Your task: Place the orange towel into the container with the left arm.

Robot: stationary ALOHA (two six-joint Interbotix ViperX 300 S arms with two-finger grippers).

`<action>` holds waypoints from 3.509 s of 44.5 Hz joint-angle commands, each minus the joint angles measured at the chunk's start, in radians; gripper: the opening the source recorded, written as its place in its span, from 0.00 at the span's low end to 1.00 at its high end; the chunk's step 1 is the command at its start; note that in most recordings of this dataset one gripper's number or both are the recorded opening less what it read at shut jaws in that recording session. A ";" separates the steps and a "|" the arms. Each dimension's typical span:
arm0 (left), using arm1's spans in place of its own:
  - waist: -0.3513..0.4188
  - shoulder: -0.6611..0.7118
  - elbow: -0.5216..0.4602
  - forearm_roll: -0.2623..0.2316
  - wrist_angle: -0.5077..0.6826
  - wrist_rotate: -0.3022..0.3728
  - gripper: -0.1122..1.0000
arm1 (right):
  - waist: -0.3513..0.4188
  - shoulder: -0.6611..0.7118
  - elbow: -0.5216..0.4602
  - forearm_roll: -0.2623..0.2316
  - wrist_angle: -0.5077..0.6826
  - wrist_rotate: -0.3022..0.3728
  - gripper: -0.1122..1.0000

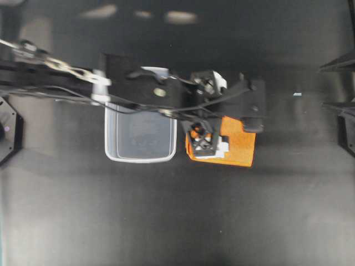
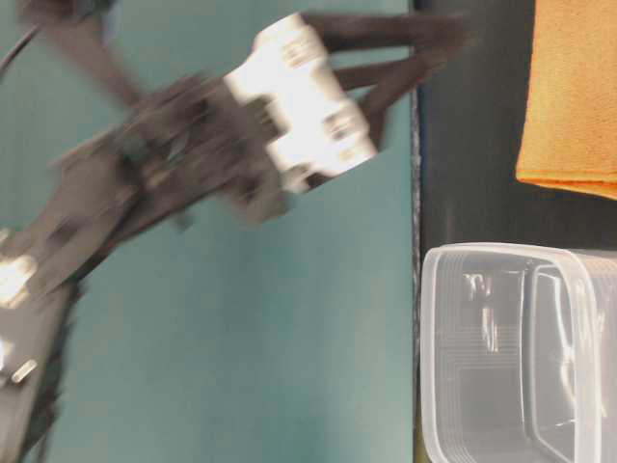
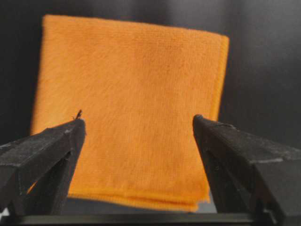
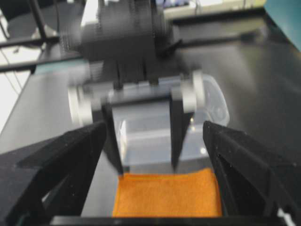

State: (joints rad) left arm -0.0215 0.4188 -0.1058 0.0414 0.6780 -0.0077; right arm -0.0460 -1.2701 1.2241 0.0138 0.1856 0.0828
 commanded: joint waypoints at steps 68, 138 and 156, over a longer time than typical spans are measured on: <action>0.083 -0.437 0.126 0.005 0.276 -0.009 0.16 | -0.005 -0.017 -0.032 0.003 -0.069 0.049 0.81; 0.031 -0.540 0.500 0.006 0.118 -0.083 0.67 | -0.005 -0.005 -0.026 0.003 -0.077 0.058 0.81; 0.014 -0.672 0.499 0.005 -0.190 -0.084 0.86 | -0.005 -0.006 -0.025 0.003 -0.077 0.074 0.81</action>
State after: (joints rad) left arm 0.0015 -0.1887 0.4096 0.0445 0.5952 -0.0966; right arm -0.0476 -1.2901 1.2103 0.0138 0.1197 0.1549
